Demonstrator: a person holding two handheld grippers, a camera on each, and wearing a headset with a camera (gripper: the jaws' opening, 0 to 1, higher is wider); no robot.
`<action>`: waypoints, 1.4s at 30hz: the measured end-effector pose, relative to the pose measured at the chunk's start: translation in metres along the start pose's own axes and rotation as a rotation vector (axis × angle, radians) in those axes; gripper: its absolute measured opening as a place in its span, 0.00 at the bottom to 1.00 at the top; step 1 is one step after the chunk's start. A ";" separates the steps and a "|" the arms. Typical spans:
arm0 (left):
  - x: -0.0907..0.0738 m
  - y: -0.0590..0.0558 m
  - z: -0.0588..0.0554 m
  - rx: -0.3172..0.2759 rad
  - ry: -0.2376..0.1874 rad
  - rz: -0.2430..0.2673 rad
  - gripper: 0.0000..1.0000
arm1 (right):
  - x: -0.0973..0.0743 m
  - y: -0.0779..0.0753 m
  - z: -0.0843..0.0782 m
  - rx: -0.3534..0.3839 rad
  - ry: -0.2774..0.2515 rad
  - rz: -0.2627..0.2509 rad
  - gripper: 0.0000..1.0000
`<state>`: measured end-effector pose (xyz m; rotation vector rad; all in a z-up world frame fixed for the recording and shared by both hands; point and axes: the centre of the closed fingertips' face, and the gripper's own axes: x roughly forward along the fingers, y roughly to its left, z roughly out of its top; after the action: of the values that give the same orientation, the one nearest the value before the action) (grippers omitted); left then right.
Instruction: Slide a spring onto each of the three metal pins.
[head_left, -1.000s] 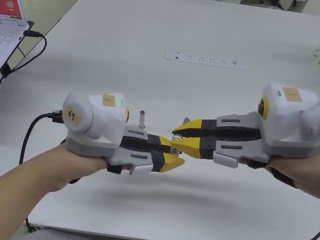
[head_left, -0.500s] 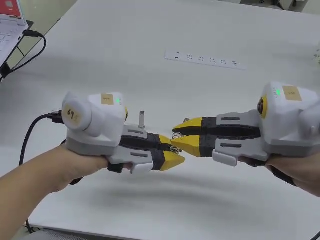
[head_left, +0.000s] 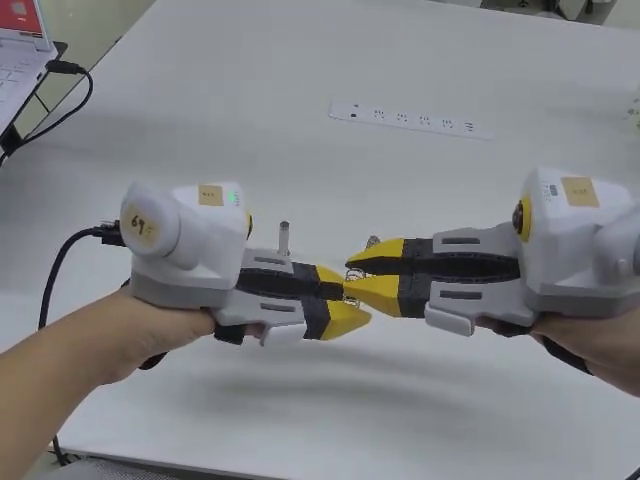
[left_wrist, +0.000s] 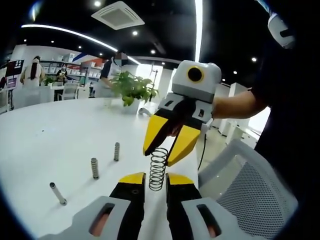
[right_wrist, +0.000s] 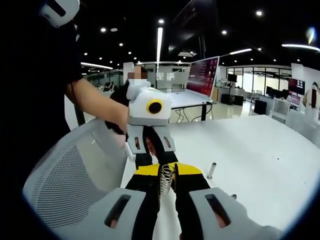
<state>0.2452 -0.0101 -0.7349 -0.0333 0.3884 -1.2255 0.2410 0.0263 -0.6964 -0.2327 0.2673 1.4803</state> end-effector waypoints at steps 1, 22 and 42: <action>0.000 0.000 0.000 0.001 0.001 0.002 0.09 | 0.000 0.000 0.000 -0.002 0.002 -0.002 0.08; -0.010 0.015 -0.005 -0.012 0.007 0.075 0.27 | -0.002 -0.005 -0.001 -0.003 0.007 -0.023 0.08; -0.036 0.030 -0.021 -0.047 0.026 0.177 0.44 | -0.001 -0.008 -0.007 -0.004 0.022 -0.049 0.08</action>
<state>0.2563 0.0372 -0.7515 -0.0231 0.4337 -1.0431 0.2486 0.0220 -0.7031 -0.2573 0.2744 1.4305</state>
